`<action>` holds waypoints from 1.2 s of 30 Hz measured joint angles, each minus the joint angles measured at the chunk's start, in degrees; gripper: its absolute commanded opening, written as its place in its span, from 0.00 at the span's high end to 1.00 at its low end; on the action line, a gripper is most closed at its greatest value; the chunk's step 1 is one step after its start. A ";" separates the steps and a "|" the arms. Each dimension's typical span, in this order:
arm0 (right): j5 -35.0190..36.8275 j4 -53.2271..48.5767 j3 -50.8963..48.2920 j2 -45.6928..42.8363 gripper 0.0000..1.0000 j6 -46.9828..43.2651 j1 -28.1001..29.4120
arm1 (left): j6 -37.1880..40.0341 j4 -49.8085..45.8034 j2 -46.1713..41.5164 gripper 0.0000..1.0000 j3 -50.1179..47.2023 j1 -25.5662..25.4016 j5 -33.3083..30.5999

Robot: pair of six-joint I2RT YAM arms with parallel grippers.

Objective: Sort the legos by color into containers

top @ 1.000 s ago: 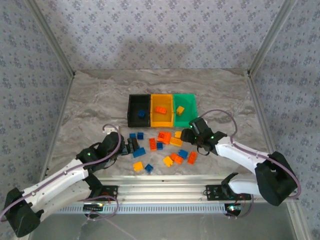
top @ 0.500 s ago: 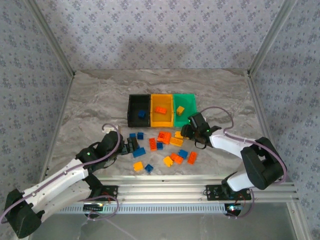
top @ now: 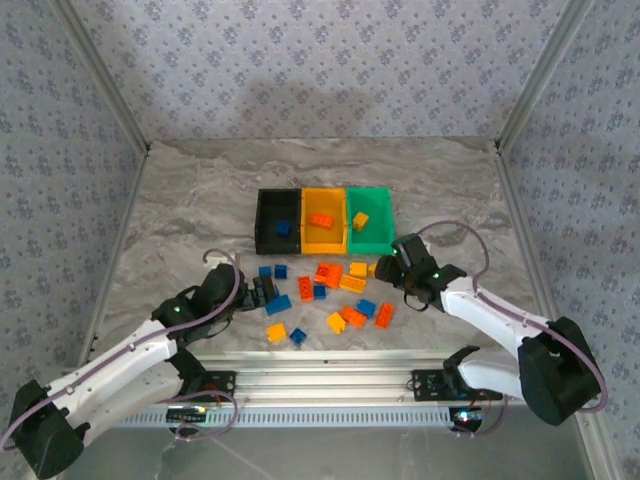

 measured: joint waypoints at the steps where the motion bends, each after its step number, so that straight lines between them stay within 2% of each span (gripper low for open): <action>1: -0.50 0.28 0.55 0.94 0.27 -0.37 0.15 | -0.02 0.02 -0.15 0.00 0.00 0.00 0.20; 7: -1.88 3.91 4.63 9.97 0.31 -1.40 0.39 | -0.42 0.31 -1.11 0.00 -0.33 0.00 0.44; 13: -2.03 6.43 6.58 15.08 0.38 -1.42 0.11 | -0.44 0.35 -1.90 0.00 -0.85 0.02 0.44; 22: -2.01 6.49 6.73 17.05 0.46 -1.16 -0.83 | -0.44 0.44 -1.97 0.00 -1.07 0.28 0.44; 30: -1.55 5.40 4.79 14.47 0.46 -0.55 -0.85 | -0.59 0.46 -2.58 0.00 -1.66 0.37 0.44; 36: -1.64 5.20 5.70 17.75 0.51 -0.61 -0.85 | -0.66 0.48 -2.58 0.00 -1.70 0.37 0.44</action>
